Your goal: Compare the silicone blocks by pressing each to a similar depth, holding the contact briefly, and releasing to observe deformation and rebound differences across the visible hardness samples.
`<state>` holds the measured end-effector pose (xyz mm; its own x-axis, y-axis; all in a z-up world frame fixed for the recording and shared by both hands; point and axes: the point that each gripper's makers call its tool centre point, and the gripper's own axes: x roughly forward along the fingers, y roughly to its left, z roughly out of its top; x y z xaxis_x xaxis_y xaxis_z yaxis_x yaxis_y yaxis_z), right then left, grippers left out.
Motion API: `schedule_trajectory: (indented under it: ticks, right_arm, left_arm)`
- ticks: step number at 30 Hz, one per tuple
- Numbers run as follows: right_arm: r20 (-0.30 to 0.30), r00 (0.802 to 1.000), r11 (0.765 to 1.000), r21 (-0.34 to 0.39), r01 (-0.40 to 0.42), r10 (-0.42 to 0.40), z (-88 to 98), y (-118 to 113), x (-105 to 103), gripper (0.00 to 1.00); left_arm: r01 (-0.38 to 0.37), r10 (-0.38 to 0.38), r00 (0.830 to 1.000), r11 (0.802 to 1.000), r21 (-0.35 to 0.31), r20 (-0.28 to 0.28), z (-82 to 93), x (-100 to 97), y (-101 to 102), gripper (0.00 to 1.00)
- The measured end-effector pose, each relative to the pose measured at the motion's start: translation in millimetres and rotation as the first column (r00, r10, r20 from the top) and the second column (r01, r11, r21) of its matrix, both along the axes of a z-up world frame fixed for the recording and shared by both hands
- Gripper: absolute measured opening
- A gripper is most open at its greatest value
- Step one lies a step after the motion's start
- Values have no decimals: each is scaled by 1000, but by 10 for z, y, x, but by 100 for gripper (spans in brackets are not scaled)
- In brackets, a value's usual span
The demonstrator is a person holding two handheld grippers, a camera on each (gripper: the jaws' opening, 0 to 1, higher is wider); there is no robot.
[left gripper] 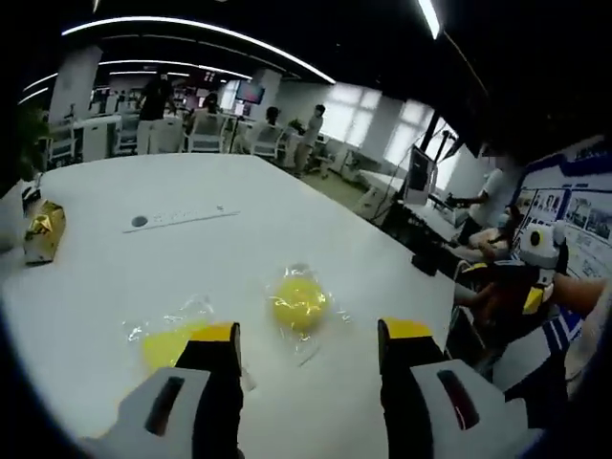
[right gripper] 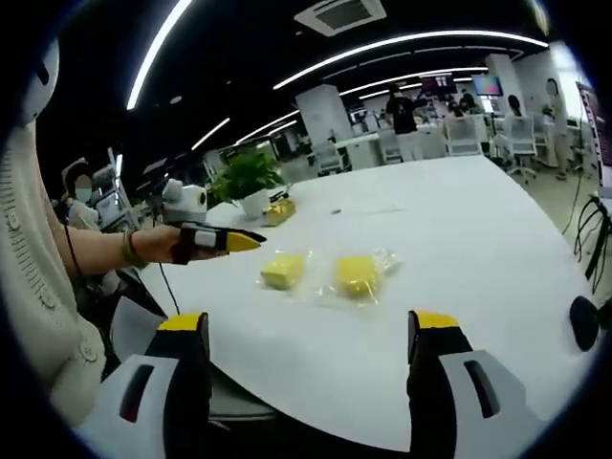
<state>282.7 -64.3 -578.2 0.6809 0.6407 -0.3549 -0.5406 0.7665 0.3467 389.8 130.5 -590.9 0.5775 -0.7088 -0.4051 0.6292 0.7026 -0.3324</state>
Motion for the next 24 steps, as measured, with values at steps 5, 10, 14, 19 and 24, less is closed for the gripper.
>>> schedule_trajectory:
  ticks: [5,10,14,19,24]
  right_arm:
    - [6,1000,1000,0,-22,22,-16,160,-57,79]
    - [10,999,999,11,-40,40,-30,250,-120,80]
    - [-18,1000,997,72,-22,23,-46,268,-122,81]
    - [-16,1000,998,68,-13,14,-67,259,-114,82]
    - [-19,999,998,56,-42,43,-78,274,-133,82]
  left_arm:
    - [-29,30,996,999,-18,79,177,-309,249,65]
    - [-103,107,987,994,-40,122,274,-623,488,67]
    - [-159,169,980,983,-94,108,275,-798,620,70]
    - [-218,234,965,966,-139,116,297,-949,792,74]
    - [-258,270,957,959,-120,107,280,-1060,988,75]
